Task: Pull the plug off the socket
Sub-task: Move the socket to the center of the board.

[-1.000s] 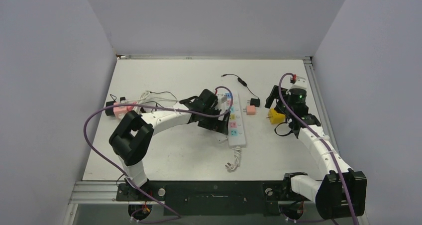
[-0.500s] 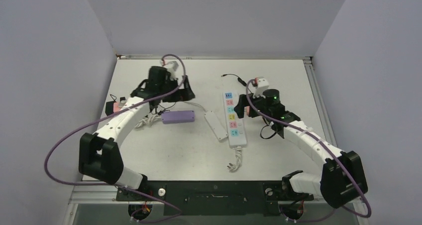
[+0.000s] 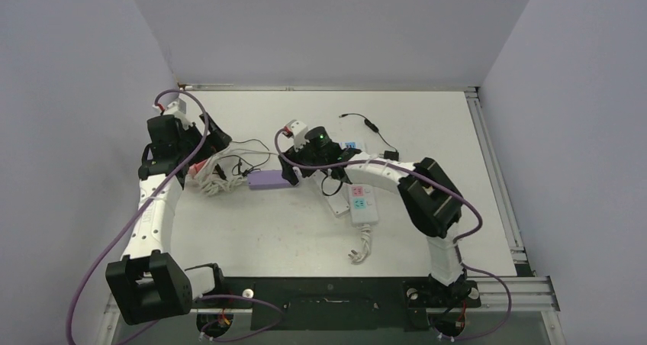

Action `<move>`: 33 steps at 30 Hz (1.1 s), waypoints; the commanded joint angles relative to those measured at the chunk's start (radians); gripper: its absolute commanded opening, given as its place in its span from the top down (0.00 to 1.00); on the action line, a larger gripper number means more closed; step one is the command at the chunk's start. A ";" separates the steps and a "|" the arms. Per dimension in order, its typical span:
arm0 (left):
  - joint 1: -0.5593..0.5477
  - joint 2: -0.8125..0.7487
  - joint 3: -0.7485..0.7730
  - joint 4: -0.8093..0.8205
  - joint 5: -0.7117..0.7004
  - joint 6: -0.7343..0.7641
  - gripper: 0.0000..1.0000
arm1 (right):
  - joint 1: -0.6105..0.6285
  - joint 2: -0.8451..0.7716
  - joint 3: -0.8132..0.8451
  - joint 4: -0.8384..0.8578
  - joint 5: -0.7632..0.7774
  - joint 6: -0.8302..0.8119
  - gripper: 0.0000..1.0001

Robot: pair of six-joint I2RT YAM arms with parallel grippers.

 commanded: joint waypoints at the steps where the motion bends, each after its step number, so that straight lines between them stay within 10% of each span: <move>1: 0.028 -0.034 0.006 0.040 0.034 -0.010 0.02 | 0.055 0.145 0.180 0.073 -0.077 -0.022 0.19; 17: 0.061 -0.048 -0.001 0.057 0.086 -0.023 0.02 | 0.129 0.453 0.478 0.038 -0.124 -0.136 0.09; 27: 0.061 -0.044 -0.005 0.058 0.073 -0.018 0.02 | 0.157 0.288 0.234 0.095 0.146 -0.194 0.71; 33: 0.058 -0.027 -0.008 0.058 0.075 -0.017 0.01 | 0.140 0.121 0.040 0.092 0.240 -0.135 0.77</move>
